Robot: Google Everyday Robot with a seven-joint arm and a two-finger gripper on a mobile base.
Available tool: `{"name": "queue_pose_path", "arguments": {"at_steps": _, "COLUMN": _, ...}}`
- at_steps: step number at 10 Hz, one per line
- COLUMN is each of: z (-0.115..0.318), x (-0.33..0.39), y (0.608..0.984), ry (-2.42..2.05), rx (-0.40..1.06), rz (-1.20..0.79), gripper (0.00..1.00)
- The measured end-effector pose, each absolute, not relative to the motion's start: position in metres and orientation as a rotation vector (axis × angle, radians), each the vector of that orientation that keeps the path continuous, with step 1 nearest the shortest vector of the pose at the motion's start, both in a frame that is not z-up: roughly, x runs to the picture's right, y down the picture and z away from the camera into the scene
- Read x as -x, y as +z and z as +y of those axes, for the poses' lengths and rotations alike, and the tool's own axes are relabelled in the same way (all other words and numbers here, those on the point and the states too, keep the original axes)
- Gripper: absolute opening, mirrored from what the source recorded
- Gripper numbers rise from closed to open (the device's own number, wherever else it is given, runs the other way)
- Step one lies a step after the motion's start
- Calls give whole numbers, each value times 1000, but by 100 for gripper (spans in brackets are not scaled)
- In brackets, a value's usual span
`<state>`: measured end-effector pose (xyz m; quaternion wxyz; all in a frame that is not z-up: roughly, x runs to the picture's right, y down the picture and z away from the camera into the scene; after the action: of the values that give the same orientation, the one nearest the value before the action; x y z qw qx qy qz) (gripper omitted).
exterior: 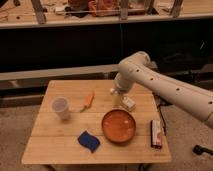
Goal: Move the arm in a circular motion
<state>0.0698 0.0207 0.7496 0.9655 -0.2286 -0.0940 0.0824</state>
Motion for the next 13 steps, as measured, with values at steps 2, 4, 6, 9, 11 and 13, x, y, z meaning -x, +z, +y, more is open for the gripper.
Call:
{"name": "queue_pose_path", "arguments": {"at_steps": 2, "z": 19, "x": -80, "y": 753, "ry": 199, "rx": 475, "rz": -172, "gripper": 80}}
{"name": "queue_pose_path", "arguments": {"at_steps": 4, "z": 18, "x": -88, "y": 754, "ry": 224, "rx": 484, "rz": -159, "gripper": 80}}
{"name": "queue_pose_path", "arguments": {"at_steps": 6, "z": 26, "x": -93, "y": 751, "ry": 245, "rx": 493, "rz": -152, "gripper": 80}}
{"name": "queue_pose_path", "arguments": {"at_steps": 9, "z": 37, "x": -128, "y": 748, "ry": 302, "rx": 497, "rz": -138, "gripper": 80}}
{"name": "queue_pose_path", "arguments": {"at_steps": 11, "z": 42, "x": -139, "y": 744, "ry": 320, "rx": 503, "rz": -134, "gripper": 80}}
{"name": "queue_pose_path", "arguments": {"at_steps": 13, "z": 55, "x": -141, "y": 734, "ry": 345, "rx": 505, "rz": -128, "gripper": 80}}
